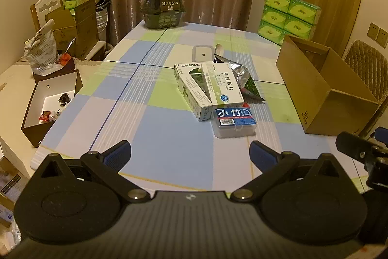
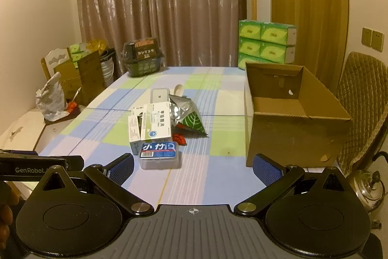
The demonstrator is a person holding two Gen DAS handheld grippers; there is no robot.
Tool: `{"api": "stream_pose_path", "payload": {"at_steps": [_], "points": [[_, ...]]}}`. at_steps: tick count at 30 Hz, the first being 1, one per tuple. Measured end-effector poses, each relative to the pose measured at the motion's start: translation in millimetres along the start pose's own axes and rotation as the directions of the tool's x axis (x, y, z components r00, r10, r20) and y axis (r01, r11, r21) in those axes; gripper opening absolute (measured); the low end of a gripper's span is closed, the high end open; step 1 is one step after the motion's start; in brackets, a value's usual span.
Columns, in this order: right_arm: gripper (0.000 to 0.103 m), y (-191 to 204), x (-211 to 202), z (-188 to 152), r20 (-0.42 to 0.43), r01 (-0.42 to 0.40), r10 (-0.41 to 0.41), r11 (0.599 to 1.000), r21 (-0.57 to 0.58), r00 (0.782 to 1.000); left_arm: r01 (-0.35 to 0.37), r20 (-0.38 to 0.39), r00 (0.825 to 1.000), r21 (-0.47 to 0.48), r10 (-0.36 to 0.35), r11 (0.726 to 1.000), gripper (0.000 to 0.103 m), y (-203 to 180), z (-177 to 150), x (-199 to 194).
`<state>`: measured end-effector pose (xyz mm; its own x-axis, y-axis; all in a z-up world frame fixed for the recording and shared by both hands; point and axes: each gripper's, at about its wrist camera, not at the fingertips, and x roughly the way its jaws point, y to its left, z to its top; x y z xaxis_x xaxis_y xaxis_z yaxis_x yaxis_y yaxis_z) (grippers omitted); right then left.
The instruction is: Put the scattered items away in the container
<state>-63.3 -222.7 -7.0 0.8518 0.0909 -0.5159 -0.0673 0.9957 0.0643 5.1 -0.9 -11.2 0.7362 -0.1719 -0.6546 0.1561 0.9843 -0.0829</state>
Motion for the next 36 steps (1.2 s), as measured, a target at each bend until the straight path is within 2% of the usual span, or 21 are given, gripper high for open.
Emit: {"api": "stream_pose_path", "payload": {"at_steps": [8, 20, 36], "points": [[0.101, 9.4, 5.4, 1.9, 0.0, -0.024, 0.024, 0.999, -0.02, 1.0, -0.01, 0.001, 1.0, 0.002, 0.01, 1.0, 0.102, 3.3, 0.7, -2.6], [0.101, 14.1, 11.9, -3.7, -0.054, 0.013, -0.016, 0.999, -0.049, 0.998, 0.006, -0.007, 1.0, -0.01, -0.006, 1.0, 0.102, 7.4, -5.2, -1.4], [0.101, 8.7, 16.5, -9.7, -0.081, 0.002, -0.004, 1.0, -0.025, 0.997, -0.011, -0.01, 1.0, -0.004, 0.011, 1.0, 0.102, 4.4, -3.9, -1.9]]}}
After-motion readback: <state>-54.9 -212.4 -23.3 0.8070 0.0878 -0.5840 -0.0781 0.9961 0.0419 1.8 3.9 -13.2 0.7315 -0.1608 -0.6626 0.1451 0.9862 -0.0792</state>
